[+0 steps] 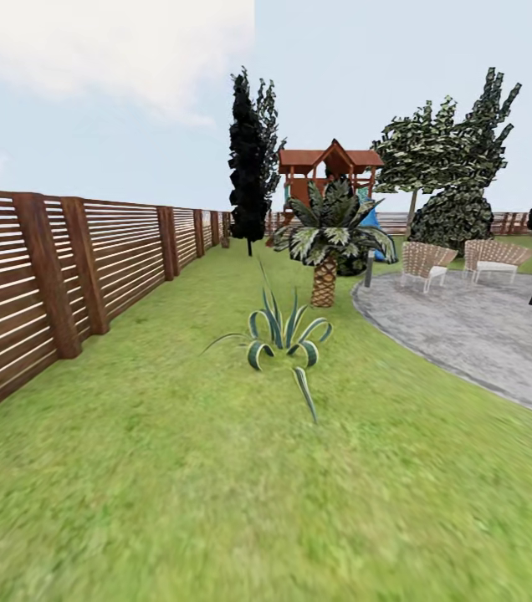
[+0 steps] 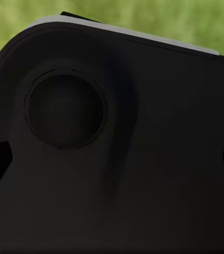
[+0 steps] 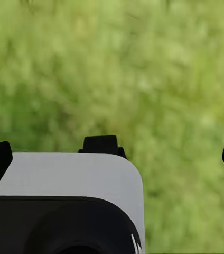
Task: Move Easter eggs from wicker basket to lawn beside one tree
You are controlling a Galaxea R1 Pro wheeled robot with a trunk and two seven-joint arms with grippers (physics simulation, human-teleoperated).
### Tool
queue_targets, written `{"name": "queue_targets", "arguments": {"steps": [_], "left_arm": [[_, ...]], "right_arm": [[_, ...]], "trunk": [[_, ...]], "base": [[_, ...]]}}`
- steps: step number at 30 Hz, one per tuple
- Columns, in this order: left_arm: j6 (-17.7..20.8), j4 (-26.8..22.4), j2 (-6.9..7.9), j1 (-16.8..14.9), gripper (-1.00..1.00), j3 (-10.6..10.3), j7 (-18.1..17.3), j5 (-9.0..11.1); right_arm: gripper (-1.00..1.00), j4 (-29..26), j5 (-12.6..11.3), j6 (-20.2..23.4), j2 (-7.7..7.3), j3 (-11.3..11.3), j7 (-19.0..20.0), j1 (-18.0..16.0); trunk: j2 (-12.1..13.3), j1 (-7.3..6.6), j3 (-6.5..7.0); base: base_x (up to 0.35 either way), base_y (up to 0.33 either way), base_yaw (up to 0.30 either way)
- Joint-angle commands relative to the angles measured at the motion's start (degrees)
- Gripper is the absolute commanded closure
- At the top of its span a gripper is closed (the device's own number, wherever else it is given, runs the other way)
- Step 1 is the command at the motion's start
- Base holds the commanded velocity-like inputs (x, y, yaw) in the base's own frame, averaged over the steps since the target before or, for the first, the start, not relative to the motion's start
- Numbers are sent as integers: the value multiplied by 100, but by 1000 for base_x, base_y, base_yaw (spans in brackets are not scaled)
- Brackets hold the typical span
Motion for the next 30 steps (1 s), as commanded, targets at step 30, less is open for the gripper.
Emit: {"name": "queue_targets", "arguments": {"steps": [30], "left_arm": [[26,-8,-1,3,-100,20,-31,54]], "right_arm": [[-100,6,5,-22,1,-28,4,-3]], "trunk": [[-2,2,-5]], "base": [[250,263,0]]}}
